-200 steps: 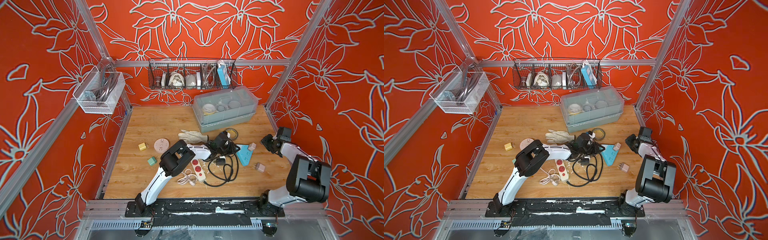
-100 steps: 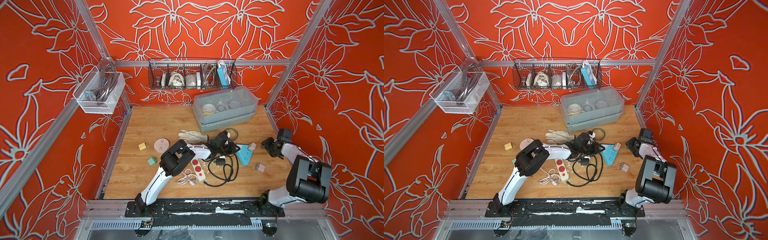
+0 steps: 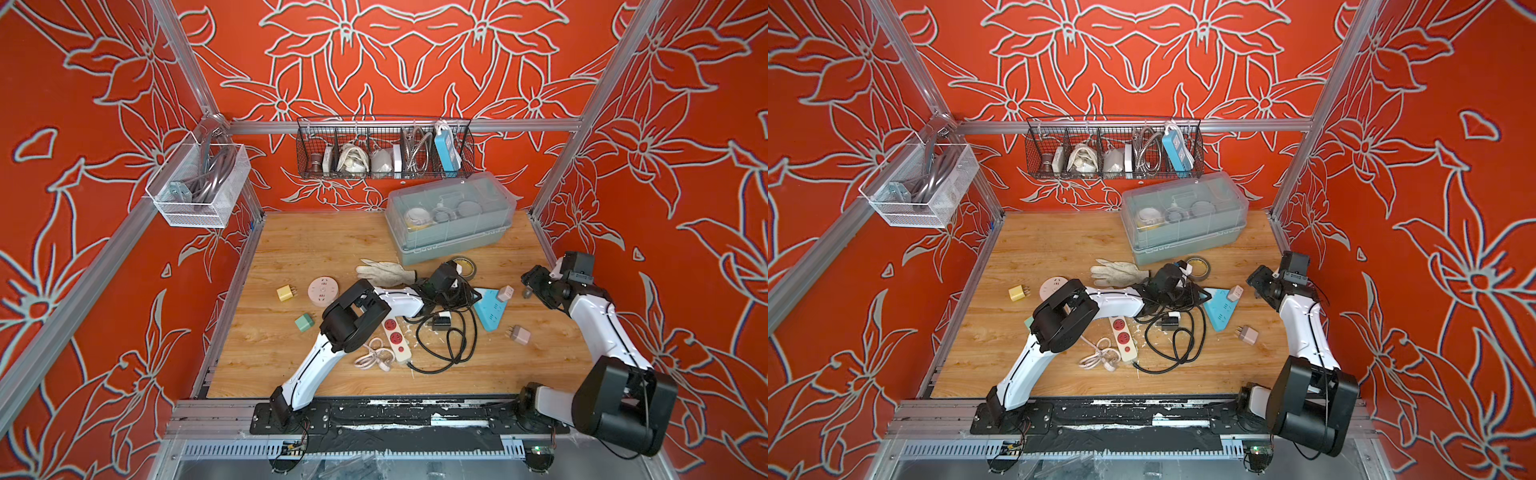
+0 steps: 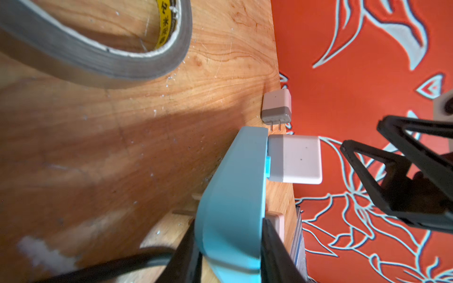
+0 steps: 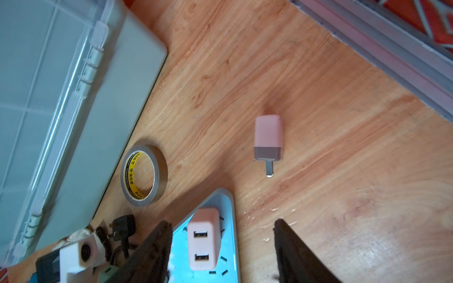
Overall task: Pull the plug off the socket
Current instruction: Remove the plug from the socket.
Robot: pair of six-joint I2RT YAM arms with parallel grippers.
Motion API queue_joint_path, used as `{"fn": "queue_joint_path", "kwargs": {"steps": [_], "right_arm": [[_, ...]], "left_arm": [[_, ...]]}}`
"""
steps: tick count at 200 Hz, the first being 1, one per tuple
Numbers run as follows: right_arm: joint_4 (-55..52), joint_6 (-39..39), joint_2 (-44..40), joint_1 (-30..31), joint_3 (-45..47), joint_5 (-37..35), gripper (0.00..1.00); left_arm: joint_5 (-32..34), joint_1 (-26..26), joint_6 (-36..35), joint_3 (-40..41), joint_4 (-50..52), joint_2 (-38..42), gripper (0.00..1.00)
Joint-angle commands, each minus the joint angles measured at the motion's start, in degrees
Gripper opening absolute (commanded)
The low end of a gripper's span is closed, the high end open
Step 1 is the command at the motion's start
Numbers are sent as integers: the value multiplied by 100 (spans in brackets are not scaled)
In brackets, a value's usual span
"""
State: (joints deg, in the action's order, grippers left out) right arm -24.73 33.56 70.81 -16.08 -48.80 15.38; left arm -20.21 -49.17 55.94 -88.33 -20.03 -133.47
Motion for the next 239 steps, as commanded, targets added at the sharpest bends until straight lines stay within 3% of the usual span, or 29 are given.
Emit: {"fn": "queue_joint_path", "kwargs": {"steps": [1, 49, 110, 183, 239], "right_arm": [[-322, -247, -11, 193, -47, 84, 67], [-371, -375, 370, 685, -69, -159, 61], [-243, -503, 1129, 871, -111, -48, 50], [-296, -789, 1080, 947, -251, -382, 0], [-164, -495, 943, 803, -336, -229, 0]], "left_arm": [[617, -41, -470, 315, 1775, -645, 7], [619, -49, -453, 343, 1740, -671, 7], [629, -49, -488, 373, 1748, -632, 7], [665, -58, -497, 369, 1827, -746, 7], [1089, -82, -655, 399, 2270, -706, 7]]}}
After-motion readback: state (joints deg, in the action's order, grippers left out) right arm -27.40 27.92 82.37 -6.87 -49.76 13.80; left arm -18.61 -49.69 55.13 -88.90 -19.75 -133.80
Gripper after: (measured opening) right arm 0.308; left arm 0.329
